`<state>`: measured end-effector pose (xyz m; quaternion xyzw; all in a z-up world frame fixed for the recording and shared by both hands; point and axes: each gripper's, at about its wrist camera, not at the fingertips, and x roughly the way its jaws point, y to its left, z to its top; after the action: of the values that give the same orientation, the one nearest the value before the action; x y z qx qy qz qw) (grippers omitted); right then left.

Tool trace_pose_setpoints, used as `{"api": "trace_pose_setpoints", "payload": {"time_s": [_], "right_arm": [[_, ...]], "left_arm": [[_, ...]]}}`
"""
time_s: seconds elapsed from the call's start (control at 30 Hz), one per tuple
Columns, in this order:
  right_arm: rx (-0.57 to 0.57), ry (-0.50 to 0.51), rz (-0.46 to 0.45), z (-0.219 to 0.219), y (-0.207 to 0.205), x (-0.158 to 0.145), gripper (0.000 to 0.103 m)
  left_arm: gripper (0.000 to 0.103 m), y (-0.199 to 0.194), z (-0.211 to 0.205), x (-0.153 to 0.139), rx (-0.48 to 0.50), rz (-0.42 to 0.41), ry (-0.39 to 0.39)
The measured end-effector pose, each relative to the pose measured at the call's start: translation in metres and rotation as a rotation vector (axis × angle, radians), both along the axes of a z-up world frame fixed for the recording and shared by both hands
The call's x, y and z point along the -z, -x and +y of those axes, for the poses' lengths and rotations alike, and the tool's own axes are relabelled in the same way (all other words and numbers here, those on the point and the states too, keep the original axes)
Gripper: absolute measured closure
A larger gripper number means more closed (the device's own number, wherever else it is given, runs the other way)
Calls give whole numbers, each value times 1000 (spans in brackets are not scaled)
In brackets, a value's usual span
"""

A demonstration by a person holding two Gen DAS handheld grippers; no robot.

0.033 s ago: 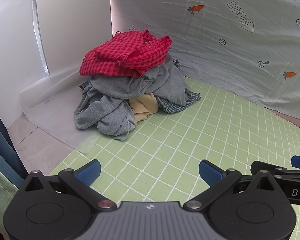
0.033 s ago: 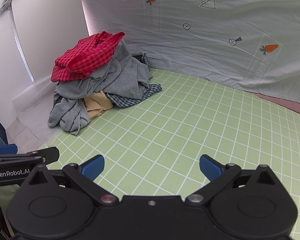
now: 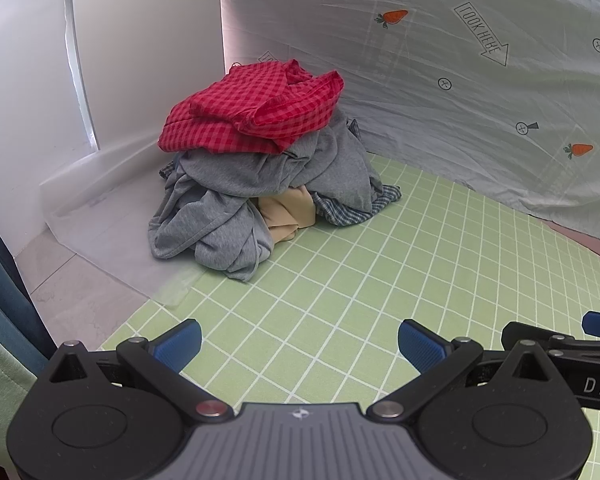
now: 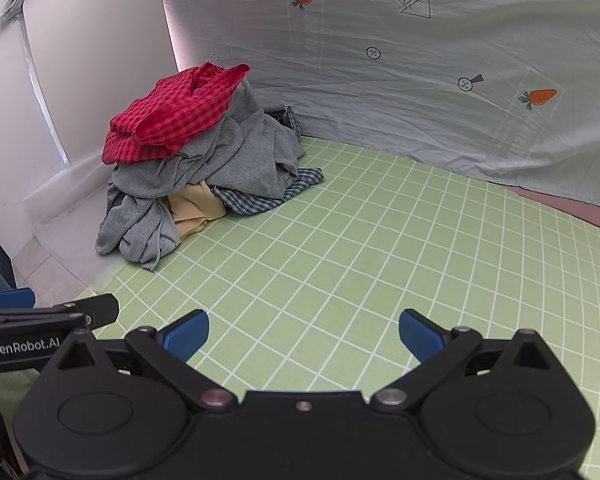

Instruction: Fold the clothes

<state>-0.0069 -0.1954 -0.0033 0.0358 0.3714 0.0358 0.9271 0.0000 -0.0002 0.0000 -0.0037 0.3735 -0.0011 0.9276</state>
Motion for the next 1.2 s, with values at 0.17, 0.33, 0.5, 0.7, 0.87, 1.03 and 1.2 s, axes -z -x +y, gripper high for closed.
{"api": "trace_pose_setpoints", "payload": {"time_s": [0.17, 0.33, 0.5, 0.7, 0.87, 1.03, 1.2], "right_arm": [[1, 0, -1, 0, 0, 0, 1], [1, 1, -2, 1, 1, 0, 1], [4, -4, 3, -1, -1, 0, 1], [4, -5, 6, -1, -2, 1, 1], [6, -7, 7, -1, -1, 1, 1], [7, -7, 7, 0, -1, 1, 1], [9, -7, 8, 1, -1, 1, 1]], "left_arm": [[0, 0, -1, 0, 2, 0, -1], [0, 0, -1, 0, 3, 1, -3], [0, -1, -1, 2, 2, 6, -3], [0, -1, -1, 3, 3, 10, -4], [0, -1, -1, 4, 3, 14, -3], [0, -2, -1, 3, 2, 17, -3], [0, -3, -2, 3, 2, 19, -4]]}}
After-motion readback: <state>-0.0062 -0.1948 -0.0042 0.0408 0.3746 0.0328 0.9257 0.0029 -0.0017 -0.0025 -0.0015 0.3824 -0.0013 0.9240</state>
